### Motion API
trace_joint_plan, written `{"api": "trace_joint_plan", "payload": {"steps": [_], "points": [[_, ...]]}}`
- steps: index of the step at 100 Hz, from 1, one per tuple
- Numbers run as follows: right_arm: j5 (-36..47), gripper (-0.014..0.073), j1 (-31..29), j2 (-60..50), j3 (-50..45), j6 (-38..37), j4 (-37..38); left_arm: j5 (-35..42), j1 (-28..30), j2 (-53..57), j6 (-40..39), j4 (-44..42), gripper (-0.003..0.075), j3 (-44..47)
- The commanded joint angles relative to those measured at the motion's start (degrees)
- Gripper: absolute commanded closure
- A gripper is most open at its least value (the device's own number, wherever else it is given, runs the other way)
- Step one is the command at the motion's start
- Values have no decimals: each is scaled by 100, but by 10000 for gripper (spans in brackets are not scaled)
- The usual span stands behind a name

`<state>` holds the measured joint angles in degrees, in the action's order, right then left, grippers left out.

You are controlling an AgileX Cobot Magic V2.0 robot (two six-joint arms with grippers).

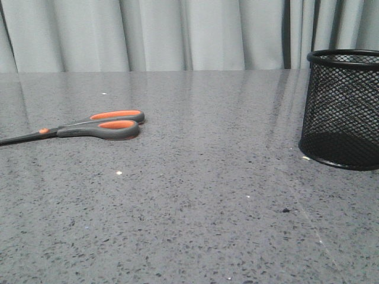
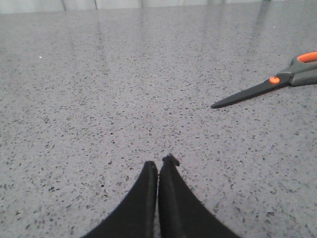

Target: Put scissors into bucket

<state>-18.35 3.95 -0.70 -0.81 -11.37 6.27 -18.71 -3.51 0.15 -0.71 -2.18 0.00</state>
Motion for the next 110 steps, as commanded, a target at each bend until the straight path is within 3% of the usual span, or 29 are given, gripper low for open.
{"api": "trace_joint_plan", "payload": {"steps": [1, 76, 93, 103, 110], "points": [[153, 638, -38, -120, -33, 24, 72, 325, 11, 39, -17, 51, 740, 222], [166, 638, -38, -120, -33, 24, 93, 325, 11, 39, -17, 51, 740, 222], [889, 638, -38, -120, -33, 24, 64, 365, 11, 39, -17, 95, 740, 222], [1835, 638, -38, -120, -33, 24, -169, 930, 11, 39, -17, 1160, 740, 222], [2506, 638, -38, -120, -33, 24, -446, 1454, 11, 39, -17, 2513, 740, 222]]}}
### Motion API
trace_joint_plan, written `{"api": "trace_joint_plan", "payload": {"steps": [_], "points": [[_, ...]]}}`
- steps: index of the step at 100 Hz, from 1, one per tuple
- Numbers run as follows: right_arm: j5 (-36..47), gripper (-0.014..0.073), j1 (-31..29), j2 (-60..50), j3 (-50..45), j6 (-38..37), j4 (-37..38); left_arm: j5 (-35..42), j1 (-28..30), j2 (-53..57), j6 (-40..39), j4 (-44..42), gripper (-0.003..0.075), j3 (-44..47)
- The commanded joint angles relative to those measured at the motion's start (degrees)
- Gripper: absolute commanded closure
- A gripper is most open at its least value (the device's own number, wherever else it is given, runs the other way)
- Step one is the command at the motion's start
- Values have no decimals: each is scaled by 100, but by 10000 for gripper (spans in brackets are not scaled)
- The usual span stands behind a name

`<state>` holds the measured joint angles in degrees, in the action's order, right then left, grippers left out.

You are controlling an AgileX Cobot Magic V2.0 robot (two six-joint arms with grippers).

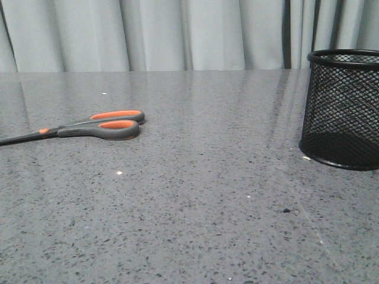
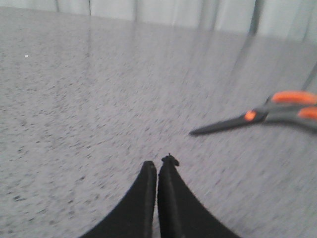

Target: Put scissors into bucket

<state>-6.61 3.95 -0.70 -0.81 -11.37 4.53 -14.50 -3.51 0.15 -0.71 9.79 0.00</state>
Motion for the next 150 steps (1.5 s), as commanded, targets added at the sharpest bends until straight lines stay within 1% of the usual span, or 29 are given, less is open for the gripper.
{"api": "trace_joint_plan", "payload": {"steps": [1, 5, 11, 20, 25, 34, 39, 48, 52, 58, 63, 76, 87, 92, 99, 106, 112, 118, 123, 128, 132, 137, 142, 147, 149, 150], "points": [[1398, 638, -38, -120, -33, 24, -315, 1116, 11, 39, -17, 1601, 740, 222], [1790, 638, -38, -120, -33, 24, -562, 1332, 11, 39, -17, 2338, 740, 222], [2486, 638, -38, -120, -33, 24, -757, 1609, 11, 39, -17, 3095, 740, 222], [3268, 638, -38, -120, -22, 24, -774, 1856, 11, 39, -17, 3867, 740, 222], [3394, 638, -38, -120, -22, 24, -783, 1872, 11, 39, -17, 4153, 740, 211], [3334, 638, -38, -120, -22, 24, -783, 1817, 11, 39, -17, 4552, 740, 211], [3232, 638, -38, -120, -22, 24, -783, 1808, 11, 39, -17, 4667, 740, 211], [3289, 638, -38, -120, -11, 24, -783, 1808, 11, 39, -17, 4858, 740, 204], [3263, 638, -38, -120, 49, 24, -916, 1808, 11, 39, -17, 4858, 740, 191], [2910, 638, -38, -110, 194, 24, -1383, 1714, 11, 39, -17, 4848, 739, 117], [2531, 638, -38, -110, 422, 24, -1582, 1585, 11, 27, 71, 4755, 739, 14], [1648, 638, -38, 105, 1088, 24, -1499, 979, 11, -92, 337, 3816, 739, -499], [386, 638, -38, 671, 1890, 24, -1321, 225, 11, -425, 780, 3087, 738, -1116], [-190, 638, -38, 1006, 2249, 37, -1195, -118, 11, -618, 1107, 2992, 738, -1393], [-941, 638, -17, 1501, 2709, 209, -1078, -660, 11, -995, 1833, 3004, 720, -1781], [-1628, 638, -17, 1963, 3097, 449, -1078, -1203, 11, -1421, 2500, 3028, 655, -2135], [-2203, 638, -14, 2286, 3389, 545, -1078, -1669, 11, -1817, 2990, 3065, 565, -2393], [-2631, 638, -14, 2580, 3600, 681, -1093, -1983, -42, -2183, 3235, 3065, 458, -2650], [-2965, 636, -14, 2755, 3762, 853, -1138, -2222, -137, -2435, 3361, 3065, 384, -2835], [-3182, 625, -14, 2881, 3906, 1054, -1207, -2416, -249, -2672, 3563, 3036, 344, -3028], [-3296, 594, -14, 2950, 4022, 1181, -1242, -2562, -341, -2874, 3734, 2994, 342, -3205], [-3394, 528, -4, 3000, 4140, 1201, -1256, -2765, -433, -3124, 3953, 2967, 344, -3424], [-3416, 430, 10, 3011, 4243, 1201, -1307, -2916, -493, -3393, 4065, 2886, 344, -3672], [-3405, 296, 36, 3011, 4315, 1201, -1390, -3090, -532, -3695, 4159, 2790, 344, -3954], [-3405, 263, 51, 3011, 4327, 1201, -1429, -3174, -547, -3833, 4211, 2750, 344, -4087], [-3405, 232, 63, 3011, 4339, 1201, -1431, -3202, -547, -3881, 4228, 2738, 344, -4132]]}}
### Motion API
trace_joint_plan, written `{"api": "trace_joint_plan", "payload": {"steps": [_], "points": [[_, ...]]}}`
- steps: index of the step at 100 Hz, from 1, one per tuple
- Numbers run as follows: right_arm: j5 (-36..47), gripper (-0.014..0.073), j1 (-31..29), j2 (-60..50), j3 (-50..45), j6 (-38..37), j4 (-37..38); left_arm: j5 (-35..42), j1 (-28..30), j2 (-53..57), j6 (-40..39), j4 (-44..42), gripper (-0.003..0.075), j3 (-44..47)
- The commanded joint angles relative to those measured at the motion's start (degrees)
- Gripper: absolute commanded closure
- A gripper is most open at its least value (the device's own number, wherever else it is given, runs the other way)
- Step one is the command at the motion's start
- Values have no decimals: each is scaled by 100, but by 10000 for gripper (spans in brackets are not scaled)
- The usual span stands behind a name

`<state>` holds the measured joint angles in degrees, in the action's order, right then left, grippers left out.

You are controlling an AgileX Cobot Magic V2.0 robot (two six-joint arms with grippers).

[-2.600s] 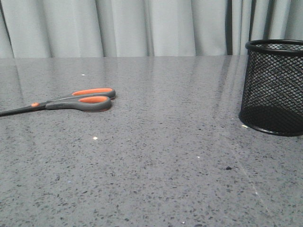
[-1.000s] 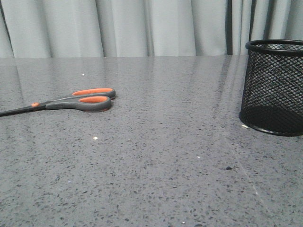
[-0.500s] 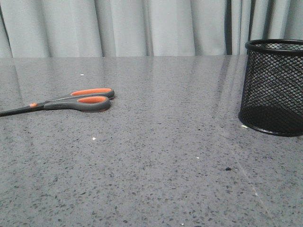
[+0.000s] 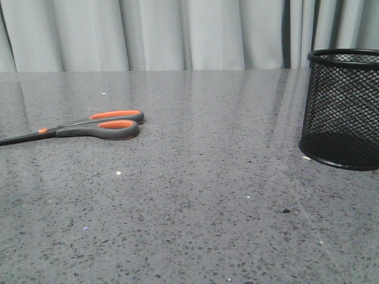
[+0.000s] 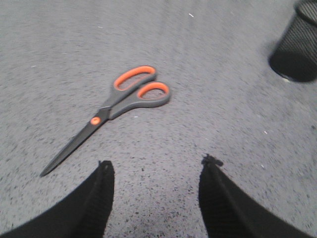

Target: Put scissors into bucket

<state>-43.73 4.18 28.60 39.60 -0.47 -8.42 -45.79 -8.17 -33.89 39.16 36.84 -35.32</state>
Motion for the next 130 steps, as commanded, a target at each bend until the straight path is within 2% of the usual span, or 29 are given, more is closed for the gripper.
{"api": "trace_joint_plan", "payload": {"steps": [1, 4, 11, 22, 31, 46, 61, 90, 130], "points": [[296, 218, 39, 81, 314, 110, -151, -133, -81, -575, 256, 12, 344, -691], [295, 153, 51, 81, 338, 110, -205, -258, -81, -773, 311, -46, 344, -881], [286, 82, 97, 81, 338, 110, -285, -714, -81, -1307, 486, -221, 344, -1399], [311, 85, 147, 81, 338, 110, -324, -1581, -156, -2260, 718, -669, 344, -2255], [360, 85, 207, 81, 338, 110, -324, -1868, -486, -2957, 1182, -1277, 344, -2833], [446, 85, 350, 81, 338, 110, -324, -1763, -1135, -3827, 2324, -2280, 341, -3476], [481, 85, 440, 81, 338, 110, -324, -1451, -1457, -4553, 2325, -2372, 341, -3935], [471, 85, 660, 81, 338, 110, -196, -1306, -1464, -5864, 2173, -2483, 340, -4526], [421, 85, 778, 81, 338, 110, -101, -1258, -1374, -6606, 2173, -2832, 341, -4813]]}}
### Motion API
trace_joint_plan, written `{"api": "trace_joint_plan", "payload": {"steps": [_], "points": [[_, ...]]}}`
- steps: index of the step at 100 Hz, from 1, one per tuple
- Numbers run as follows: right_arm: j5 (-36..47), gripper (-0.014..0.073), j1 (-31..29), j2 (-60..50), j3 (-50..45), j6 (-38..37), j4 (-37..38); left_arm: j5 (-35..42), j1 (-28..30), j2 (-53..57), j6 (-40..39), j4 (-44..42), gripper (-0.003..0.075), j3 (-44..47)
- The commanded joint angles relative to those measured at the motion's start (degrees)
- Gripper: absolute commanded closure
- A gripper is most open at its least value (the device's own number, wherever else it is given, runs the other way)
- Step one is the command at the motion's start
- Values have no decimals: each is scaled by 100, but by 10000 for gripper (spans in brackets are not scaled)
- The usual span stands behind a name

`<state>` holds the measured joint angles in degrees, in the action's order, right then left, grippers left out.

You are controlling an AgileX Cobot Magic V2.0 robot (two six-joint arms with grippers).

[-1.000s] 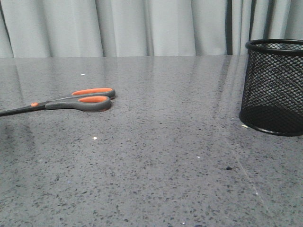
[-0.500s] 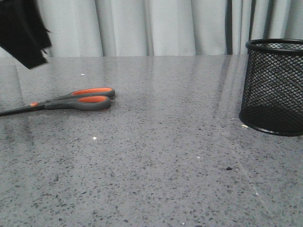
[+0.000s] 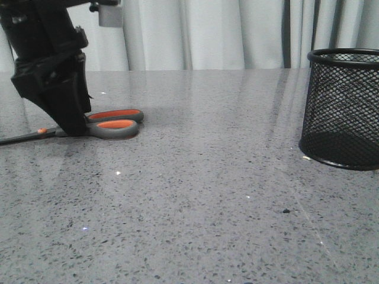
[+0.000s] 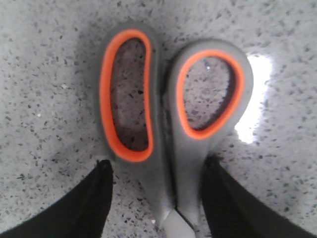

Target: Put scissors into bucket

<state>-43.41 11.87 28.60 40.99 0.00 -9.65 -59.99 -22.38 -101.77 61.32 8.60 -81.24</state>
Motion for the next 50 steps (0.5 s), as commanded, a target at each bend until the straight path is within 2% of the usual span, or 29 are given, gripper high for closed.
{"api": "trace_joint_plan", "payload": {"steps": [1, 31, 50], "points": [[389, 85, 9, 81, 199, 64, 23, 167, 59, 170, -44, -9, 341, -236], [334, 85, 9, 81, 199, 64, 23, -89, 449, -21, -44, 353, 341, -350], [347, 85, 9, 81, 199, 64, 23, -153, 460, -158, -44, 614, 341, -350]]}}
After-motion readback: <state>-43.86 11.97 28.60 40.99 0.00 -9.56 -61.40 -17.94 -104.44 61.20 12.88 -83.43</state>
